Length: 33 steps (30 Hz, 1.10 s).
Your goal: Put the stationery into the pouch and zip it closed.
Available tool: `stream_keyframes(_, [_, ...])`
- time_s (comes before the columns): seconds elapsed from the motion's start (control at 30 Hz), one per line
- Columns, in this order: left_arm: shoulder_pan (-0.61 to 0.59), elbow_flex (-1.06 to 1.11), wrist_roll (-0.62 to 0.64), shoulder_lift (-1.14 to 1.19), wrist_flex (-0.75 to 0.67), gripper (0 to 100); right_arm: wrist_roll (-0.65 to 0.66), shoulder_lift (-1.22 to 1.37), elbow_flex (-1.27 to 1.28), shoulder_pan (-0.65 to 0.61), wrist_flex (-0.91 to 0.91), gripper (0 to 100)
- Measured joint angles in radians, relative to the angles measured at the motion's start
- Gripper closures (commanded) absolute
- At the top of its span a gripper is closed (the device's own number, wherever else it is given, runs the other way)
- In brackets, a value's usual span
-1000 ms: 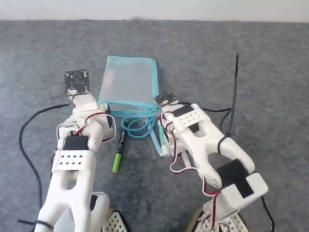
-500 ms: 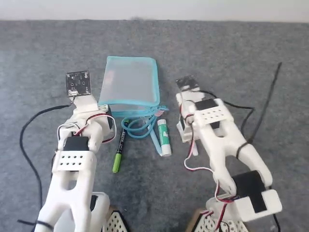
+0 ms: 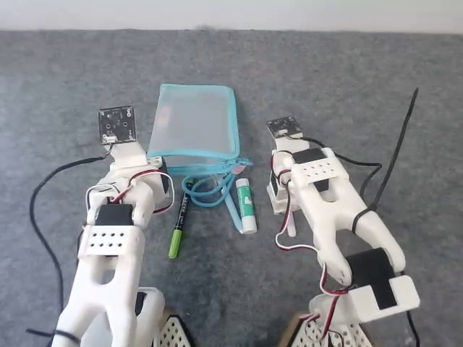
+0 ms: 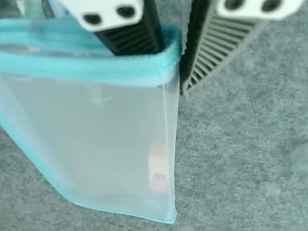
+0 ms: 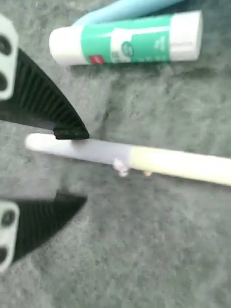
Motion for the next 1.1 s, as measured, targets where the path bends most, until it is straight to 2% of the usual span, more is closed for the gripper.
stream_keyframes(0.17, [0.0, 0.0, 0.0, 0.0, 0.0, 99, 0.005, -0.041, 0.006, -0.003, 0.068, 74.2])
stream_keyframes(0.33, [0.0, 0.0, 0.0, 0.0, 0.0, 99, 0.008, -0.051, 0.083, -0.015, -0.011, 74.5])
stream_keyframes(0.43, [0.0, 0.0, 0.0, 0.0, 0.0, 99, 0.008, -0.051, 0.098, -0.051, -0.023, 80.2])
stream_keyframes(0.6, [0.0, 0.0, 0.0, 0.0, 0.0, 99, 0.011, 0.008, 0.1, -0.08, -0.035, 98.2])
stream_keyframes(0.8, [0.0, 0.0, 0.0, 0.0, 0.0, 99, 0.011, 0.011, 0.094, -0.068, -0.029, 99.1])
stream_keyframes(0.97, [0.0, 0.0, 0.0, 0.0, 0.0, 99, 0.094, -0.084, -0.008, 0.025, 0.127, 99.1])
stream_keyframes(1.1, [0.0, 0.0, 0.0, 0.0, 0.0, 99, 0.178, -0.244, -0.137, 0.028, 0.339, 99.1])
